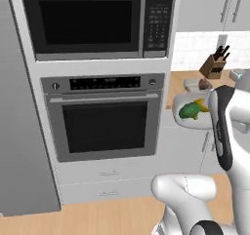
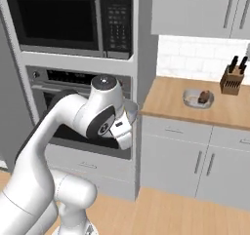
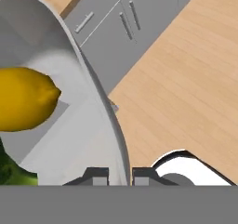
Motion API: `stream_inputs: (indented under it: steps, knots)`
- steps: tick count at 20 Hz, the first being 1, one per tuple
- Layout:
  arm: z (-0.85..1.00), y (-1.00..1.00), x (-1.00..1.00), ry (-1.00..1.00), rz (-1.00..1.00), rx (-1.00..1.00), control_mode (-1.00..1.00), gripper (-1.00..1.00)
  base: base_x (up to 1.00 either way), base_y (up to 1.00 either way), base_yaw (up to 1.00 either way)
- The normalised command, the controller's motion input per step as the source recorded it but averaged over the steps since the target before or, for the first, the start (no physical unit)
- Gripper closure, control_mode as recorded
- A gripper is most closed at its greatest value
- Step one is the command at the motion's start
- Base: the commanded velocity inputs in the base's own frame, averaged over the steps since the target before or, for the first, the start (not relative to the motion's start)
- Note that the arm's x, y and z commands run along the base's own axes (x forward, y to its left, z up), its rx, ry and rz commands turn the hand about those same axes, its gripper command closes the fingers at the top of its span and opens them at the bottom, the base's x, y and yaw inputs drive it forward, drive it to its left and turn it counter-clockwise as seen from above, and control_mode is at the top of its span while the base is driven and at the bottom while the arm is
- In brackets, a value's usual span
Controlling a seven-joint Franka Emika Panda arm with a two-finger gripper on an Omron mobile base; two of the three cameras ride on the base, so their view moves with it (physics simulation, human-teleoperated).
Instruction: Take the meat container that has the steak and place it on the second highest rack of the freezer. Then take the vegetable container that has the broccoli and lemon and place it on the highest rack of the freezer.
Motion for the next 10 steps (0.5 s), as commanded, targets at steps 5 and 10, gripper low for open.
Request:
stream_inputs:
  steps: [5, 10]
  knots:
    - [0.00, 0.00, 0.00, 0.00, 0.00, 0.00, 1.00, 1.00, -0.22, 1.00, 0.23]
    - [0.00, 0.00, 0.00, 0.00, 0.00, 0.00, 1.00, 1.00, 0.12, 1.00, 0.25]
